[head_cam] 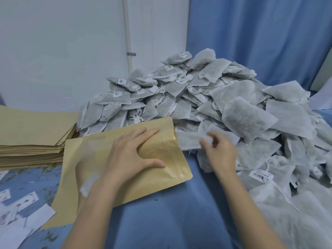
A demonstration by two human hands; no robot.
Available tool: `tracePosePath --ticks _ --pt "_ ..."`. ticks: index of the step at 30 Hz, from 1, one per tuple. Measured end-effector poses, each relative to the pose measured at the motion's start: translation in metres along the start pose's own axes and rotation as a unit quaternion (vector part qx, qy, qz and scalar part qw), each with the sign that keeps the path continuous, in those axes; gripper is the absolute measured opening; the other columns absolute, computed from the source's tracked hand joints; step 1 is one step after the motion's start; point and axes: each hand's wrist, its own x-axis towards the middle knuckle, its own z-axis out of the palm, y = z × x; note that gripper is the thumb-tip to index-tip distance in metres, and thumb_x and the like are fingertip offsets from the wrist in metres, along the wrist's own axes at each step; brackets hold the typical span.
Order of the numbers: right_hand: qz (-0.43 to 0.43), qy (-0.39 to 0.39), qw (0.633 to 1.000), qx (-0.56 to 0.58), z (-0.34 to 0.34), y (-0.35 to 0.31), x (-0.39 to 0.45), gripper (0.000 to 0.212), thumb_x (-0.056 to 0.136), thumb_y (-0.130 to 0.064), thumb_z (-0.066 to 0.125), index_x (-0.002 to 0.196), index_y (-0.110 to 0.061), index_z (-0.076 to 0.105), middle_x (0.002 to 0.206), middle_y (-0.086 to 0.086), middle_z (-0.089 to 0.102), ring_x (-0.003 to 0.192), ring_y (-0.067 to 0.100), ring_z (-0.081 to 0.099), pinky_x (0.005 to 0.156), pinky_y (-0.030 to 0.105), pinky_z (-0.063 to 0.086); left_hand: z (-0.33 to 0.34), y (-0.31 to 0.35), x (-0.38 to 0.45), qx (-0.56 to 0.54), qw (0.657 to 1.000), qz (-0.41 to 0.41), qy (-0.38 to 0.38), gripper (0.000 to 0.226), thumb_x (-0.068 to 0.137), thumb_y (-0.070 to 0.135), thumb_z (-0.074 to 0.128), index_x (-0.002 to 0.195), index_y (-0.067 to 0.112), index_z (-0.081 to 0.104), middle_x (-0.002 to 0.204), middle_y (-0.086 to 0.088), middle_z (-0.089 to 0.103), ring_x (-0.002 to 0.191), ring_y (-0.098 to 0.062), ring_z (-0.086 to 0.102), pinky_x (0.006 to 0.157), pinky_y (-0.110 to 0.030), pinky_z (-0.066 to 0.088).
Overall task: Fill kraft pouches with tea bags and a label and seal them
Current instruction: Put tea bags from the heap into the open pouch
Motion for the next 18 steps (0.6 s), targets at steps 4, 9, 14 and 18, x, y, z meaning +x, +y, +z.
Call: tracePosePath --ticks 4,9,14,18 --pt "-0.019 0.115 0.987 0.115 -0.025 -0.011 0.005 0.021 0.080 -0.026 0.069 0.100 -0.022 0.066 0.094 0.005 0.065 0.077 0.013 0.055 0.082 0.028 0.046 -0.005 -0.005 0.000 -0.004 1.000 -0.015 0.022 0.089 0.037 0.072 0.068 0.120 0.065 0.037 0.144 0.015 0.043 0.133 -0.007 0.033 0.112 -0.026 0.018" --pt "-0.023 -0.090 0.969 0.231 -0.030 -0.029 -0.005 0.021 0.071 -0.015 0.079 0.088 -0.022 0.070 0.079 0.008 0.067 0.069 0.018 0.066 0.071 0.029 0.056 -0.006 -0.003 -0.001 0.012 1.000 -0.013 0.024 0.093 0.038 0.071 0.068 0.126 0.055 0.045 0.143 0.014 0.044 0.133 -0.008 0.034 0.114 -0.030 0.020" --pt "-0.035 -0.329 0.898 0.290 -0.008 -0.048 -0.020 0.017 0.078 0.001 0.069 0.085 -0.015 0.070 0.068 -0.001 0.068 0.058 0.013 0.065 0.066 0.025 0.057 -0.003 0.003 0.004 -0.056 0.996 0.024 0.058 0.053 0.056 0.047 0.083 0.106 0.051 0.064 0.128 0.024 0.052 0.114 0.015 0.041 0.093 0.005 0.020" --pt "-0.040 -0.364 0.880 0.301 -0.005 -0.040 -0.021 0.015 0.086 0.001 0.060 0.092 -0.010 0.067 0.077 0.004 0.068 0.063 0.012 0.063 0.067 0.020 0.054 -0.001 -0.008 0.000 -0.079 0.996 -0.022 -0.019 0.069 0.059 0.045 0.083 0.121 0.053 0.053 0.121 0.038 0.045 0.115 0.013 0.042 0.089 0.002 0.025"
